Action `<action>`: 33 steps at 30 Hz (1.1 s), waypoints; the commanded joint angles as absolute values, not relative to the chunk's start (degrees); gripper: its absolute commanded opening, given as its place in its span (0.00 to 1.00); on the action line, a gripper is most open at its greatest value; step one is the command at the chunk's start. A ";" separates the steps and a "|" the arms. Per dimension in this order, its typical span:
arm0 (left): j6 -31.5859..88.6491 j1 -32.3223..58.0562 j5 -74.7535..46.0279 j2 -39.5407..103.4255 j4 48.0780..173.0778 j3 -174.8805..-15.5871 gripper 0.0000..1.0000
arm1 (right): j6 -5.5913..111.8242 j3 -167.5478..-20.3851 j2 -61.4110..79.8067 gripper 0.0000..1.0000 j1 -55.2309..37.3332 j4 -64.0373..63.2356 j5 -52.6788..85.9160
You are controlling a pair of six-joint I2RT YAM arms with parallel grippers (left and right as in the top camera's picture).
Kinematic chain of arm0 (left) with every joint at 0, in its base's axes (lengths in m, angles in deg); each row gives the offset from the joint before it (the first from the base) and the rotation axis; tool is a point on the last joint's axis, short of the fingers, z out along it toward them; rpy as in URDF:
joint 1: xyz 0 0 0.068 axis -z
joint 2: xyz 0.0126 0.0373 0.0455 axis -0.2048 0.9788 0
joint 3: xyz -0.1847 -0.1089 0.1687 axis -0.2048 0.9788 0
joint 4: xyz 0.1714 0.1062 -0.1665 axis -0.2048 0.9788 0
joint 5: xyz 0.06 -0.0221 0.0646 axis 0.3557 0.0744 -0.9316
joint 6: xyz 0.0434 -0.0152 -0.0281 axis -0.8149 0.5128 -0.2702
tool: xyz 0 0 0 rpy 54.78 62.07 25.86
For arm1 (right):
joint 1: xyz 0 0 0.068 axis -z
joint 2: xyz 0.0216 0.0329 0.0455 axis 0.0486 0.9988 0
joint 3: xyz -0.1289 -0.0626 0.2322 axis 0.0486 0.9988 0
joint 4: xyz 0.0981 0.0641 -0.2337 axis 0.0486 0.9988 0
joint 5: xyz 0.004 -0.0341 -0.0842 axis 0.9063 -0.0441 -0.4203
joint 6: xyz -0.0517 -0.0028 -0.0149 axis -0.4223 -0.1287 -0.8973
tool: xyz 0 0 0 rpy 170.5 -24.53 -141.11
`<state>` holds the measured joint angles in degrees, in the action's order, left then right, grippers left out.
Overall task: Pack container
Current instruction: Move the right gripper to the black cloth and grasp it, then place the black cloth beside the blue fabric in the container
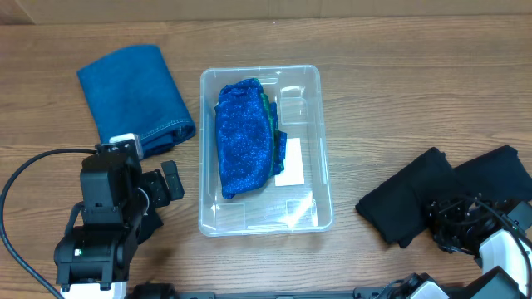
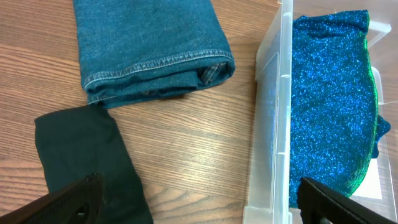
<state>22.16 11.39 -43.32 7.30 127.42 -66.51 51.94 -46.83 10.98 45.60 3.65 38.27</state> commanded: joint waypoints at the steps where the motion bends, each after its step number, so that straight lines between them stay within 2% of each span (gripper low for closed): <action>1: 21.46 11.09 -43.85 7.06 127.16 -68.02 1.00 | 51.00 -45.91 11.35 0.42 45.66 3.24 40.08; 2: 21.46 11.09 -43.87 7.06 127.16 -68.02 1.00 | 50.97 -45.98 11.35 0.36 45.66 2.52 41.44; 3: 21.46 11.09 -43.85 7.06 127.16 -68.02 1.00 | 50.97 -46.18 11.35 0.23 45.66 1.86 43.38; 4: 21.46 11.09 -43.85 7.06 127.13 -68.02 1.00 | 50.97 -46.70 11.35 0.20 45.64 1.77 44.87; 6: 21.46 11.09 -43.85 7.06 127.13 -68.02 1.00 | 50.95 -50.31 11.33 0.04 43.82 2.25 48.76; 10: 21.46 11.09 -43.87 7.06 127.11 -68.02 1.00 | 50.93 -64.40 11.26 0.04 32.70 7.22 55.86; 12: 21.44 11.09 -43.89 7.06 127.11 -68.02 1.00 | 50.95 -77.63 11.13 0.04 22.32 10.69 55.82; 13: 21.44 11.09 -43.89 7.06 127.11 -68.02 1.00 | 50.95 -80.67 11.13 0.04 19.74 10.93 55.84; 17: 21.44 11.09 -43.87 7.06 127.13 -68.02 1.00 | 50.95 -98.11 11.13 0.04 -0.44 9.47 52.47; 19: 21.46 11.09 -43.87 7.06 127.13 -68.02 1.00 | 51.00 -99.46 11.39 0.04 -11.10 5.21 48.19; 21: 21.46 11.09 -43.87 7.06 127.13 -68.02 1.00 | 51.24 -99.46 13.21 0.04 -17.00 4.62 44.98; 23: 21.46 11.09 -43.87 7.06 127.13 -68.02 1.00 | 51.59 -99.46 20.64 0.04 -24.83 4.48 41.31; 26: 21.44 11.09 -43.87 7.06 127.20 -68.02 1.00 | 55.76 -99.46 28.42 0.04 -26.18 3.22 37.90; 30: 21.44 11.09 -43.87 7.06 127.18 -68.02 1.00 | 55.80 -99.46 37.40 0.04 -26.18 1.47 37.66; 33: 21.44 11.09 -43.87 7.06 127.33 -68.02 1.00 | 58.43 -99.44 42.30 0.04 -26.18 1.77 27.65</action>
